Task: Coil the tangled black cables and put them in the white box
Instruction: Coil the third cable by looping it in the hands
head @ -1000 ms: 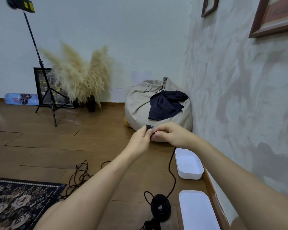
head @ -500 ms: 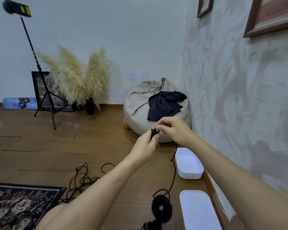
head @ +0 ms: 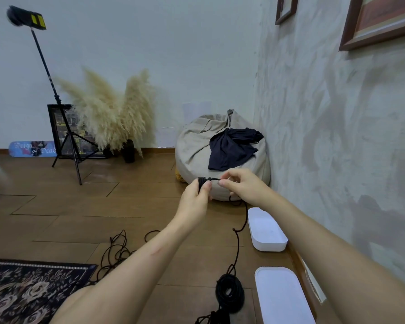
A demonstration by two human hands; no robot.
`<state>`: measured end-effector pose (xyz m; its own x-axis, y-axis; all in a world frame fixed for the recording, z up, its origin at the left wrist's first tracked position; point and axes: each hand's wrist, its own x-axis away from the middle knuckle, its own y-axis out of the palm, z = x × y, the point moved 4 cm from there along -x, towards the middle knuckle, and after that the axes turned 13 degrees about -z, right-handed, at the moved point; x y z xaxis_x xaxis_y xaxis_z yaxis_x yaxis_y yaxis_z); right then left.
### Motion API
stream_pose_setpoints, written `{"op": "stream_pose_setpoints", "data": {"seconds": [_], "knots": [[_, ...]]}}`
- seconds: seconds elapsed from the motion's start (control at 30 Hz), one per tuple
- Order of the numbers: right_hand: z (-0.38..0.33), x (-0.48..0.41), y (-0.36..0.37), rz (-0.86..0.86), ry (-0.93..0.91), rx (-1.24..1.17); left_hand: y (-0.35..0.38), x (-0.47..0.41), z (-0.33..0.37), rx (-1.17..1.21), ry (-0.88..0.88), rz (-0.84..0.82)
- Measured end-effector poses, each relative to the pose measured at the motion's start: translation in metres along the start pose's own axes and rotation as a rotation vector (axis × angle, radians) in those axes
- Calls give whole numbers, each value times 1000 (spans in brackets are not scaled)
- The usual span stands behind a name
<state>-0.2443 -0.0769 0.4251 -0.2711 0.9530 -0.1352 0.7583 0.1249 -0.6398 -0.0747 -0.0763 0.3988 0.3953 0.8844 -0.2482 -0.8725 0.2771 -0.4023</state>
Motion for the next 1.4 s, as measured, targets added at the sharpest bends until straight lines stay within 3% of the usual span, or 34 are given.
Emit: {"op": "stream_pose_setpoints", "data": {"seconds": [0.27, 0.47, 0.73, 0.9, 1.13, 1.4], "knots": [[11, -5, 6, -130, 92, -149, -25, -3, -7, -108, -73, 220], [30, 1, -6, -141, 173, 47, -71, -8, -26, -55, -203, 434], [12, -5, 9, -159, 100, 315, -55, -4, -29, -59, -206, 340], [-3, -14, 9, -3, 121, 612, -59, -4, -29, -63, -195, 354], [3, -9, 15, 57, 235, 185, -58, -3, -31, -25, -201, 377], [6, -4, 15, 92, 240, -309, -61, -4, -34, -5, -223, 389]]}}
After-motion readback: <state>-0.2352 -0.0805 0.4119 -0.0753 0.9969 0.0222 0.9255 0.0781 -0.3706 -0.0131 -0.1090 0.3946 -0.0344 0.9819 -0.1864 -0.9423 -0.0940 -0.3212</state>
